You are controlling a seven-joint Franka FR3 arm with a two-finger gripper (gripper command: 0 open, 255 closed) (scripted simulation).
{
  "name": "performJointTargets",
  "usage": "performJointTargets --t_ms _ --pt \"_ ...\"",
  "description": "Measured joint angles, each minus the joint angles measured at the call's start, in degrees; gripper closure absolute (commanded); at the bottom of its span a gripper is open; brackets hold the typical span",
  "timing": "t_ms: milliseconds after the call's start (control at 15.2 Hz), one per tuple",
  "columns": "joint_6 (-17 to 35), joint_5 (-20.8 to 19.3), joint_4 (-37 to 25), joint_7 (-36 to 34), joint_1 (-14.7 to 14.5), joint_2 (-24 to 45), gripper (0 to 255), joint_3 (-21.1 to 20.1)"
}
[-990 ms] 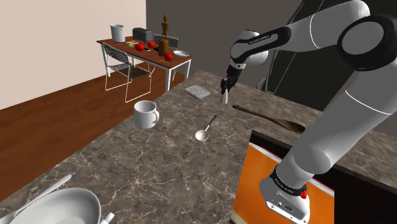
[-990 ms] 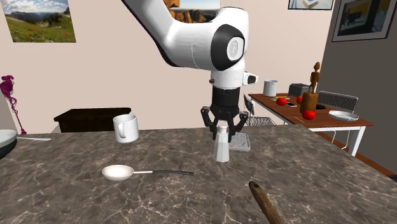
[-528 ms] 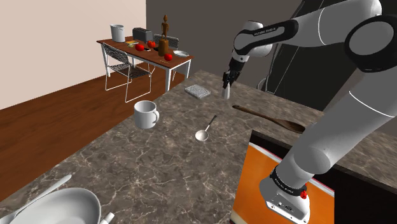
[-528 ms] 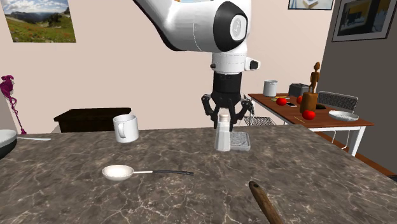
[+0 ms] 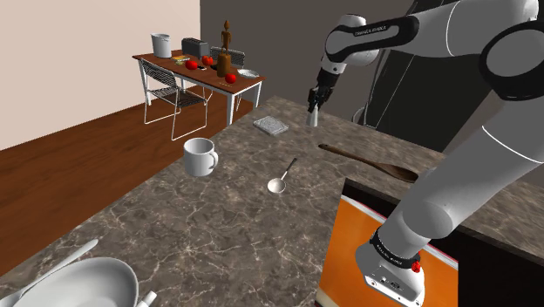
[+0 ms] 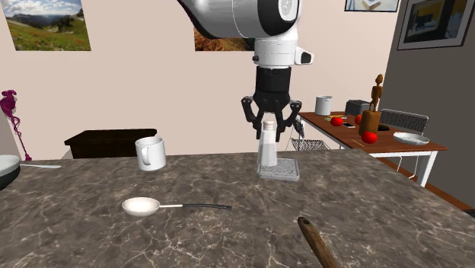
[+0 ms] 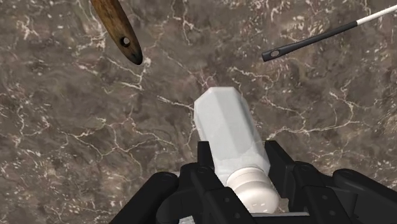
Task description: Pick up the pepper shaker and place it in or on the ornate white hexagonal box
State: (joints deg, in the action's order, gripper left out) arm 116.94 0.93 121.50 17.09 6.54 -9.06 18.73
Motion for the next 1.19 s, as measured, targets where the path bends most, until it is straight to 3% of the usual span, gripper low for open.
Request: performJointTargets --t_ms 396,528,1188 --pt "-4.61 -0.40 -3.56 -0.56 -0.05 -1.12 255 -0.27" --pt "-5.70 0.47 -7.15 -0.26 -0.25 1.52 255 -0.10" --pt "-14.73 8.82 -39.78 2.65 1.81 26.70 255 0.48"
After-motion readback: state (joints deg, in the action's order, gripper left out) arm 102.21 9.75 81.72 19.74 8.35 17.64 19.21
